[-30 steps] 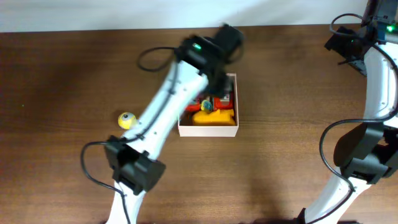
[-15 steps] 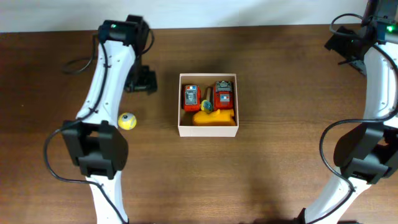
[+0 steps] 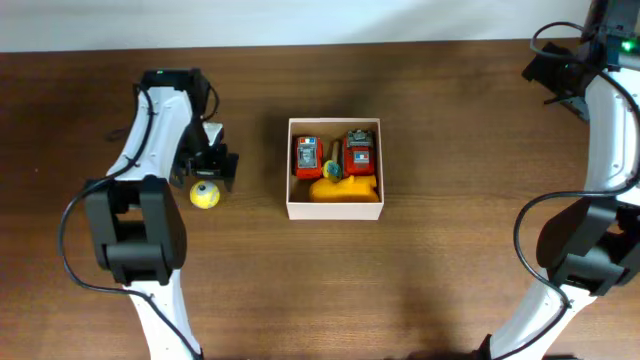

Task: Pack container
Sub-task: 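Open the left gripper, retract left, and move over the yellow ball, then lower the left gripper and grasp the yellow face ball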

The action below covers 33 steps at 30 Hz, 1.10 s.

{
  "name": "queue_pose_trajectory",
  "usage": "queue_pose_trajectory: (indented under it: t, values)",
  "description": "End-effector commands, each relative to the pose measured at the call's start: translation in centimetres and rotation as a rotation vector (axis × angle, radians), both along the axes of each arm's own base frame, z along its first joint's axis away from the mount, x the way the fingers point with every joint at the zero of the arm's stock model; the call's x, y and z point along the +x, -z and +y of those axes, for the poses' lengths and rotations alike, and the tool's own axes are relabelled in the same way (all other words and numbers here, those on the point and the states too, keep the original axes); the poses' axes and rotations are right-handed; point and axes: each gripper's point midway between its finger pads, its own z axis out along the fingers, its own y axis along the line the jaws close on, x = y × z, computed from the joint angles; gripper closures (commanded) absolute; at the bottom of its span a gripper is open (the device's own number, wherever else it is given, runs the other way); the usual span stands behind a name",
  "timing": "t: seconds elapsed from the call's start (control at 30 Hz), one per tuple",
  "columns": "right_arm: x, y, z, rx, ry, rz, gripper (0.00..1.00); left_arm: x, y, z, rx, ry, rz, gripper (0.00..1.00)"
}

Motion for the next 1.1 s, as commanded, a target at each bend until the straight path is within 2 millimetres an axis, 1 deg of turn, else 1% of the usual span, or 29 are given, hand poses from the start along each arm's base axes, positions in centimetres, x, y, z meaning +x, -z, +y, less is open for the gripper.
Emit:
queue_pose_trajectory:
  t: [0.0, 0.13, 0.27, 0.37, 0.4, 0.53, 0.63, 1.0, 1.07]
  values:
    - [0.0, 0.1, 0.1, 0.007, 0.008, -0.002, 0.01, -0.2, 1.0, 0.1, -0.076, 0.021, 0.007, 0.03]
    - [0.0, 0.1, 0.1, 0.007, 0.008, -0.002, 0.01, -1.1, 2.2, -0.2, -0.092, 0.007, 0.035, 0.04]
    - [0.0, 0.1, 0.1, 0.007, 0.008, -0.002, 0.01, -1.8, 3.5, -0.2, -0.084, -0.026, 0.055, 0.08]
    - [0.0, 0.1, 0.1, 0.007, 0.008, -0.002, 0.01, -2.0, 4.0, -0.2, -0.070, -0.060, 0.057, 0.11]
    - [0.0, 0.1, 0.1, 0.007, 0.008, -0.002, 0.01, -1.9, 4.2, -0.1, -0.062, -0.074, 0.055, 0.17]
    - [0.0, 0.1, 0.1, 0.007, 0.008, -0.002, 0.01, -1.5, 4.5, 0.0, -0.046, -0.115, 0.034, 0.21]
    - [0.0, 0.1, 0.1, 0.007, 0.008, -0.002, 0.01, -1.0, 4.7, 0.6, -0.003, -0.152, 0.012, 0.24]
    - [0.0, 0.1, 0.1, 0.007, 0.008, -0.002, 0.01, 0.6, 5.0, 0.6, -0.008, -0.154, -0.054, 0.25]
    - [0.0, 0.1, 0.1, 0.007, 0.008, -0.002, 0.01, 0.6, 5.0, 0.6, -0.008, -0.154, -0.054, 0.34]
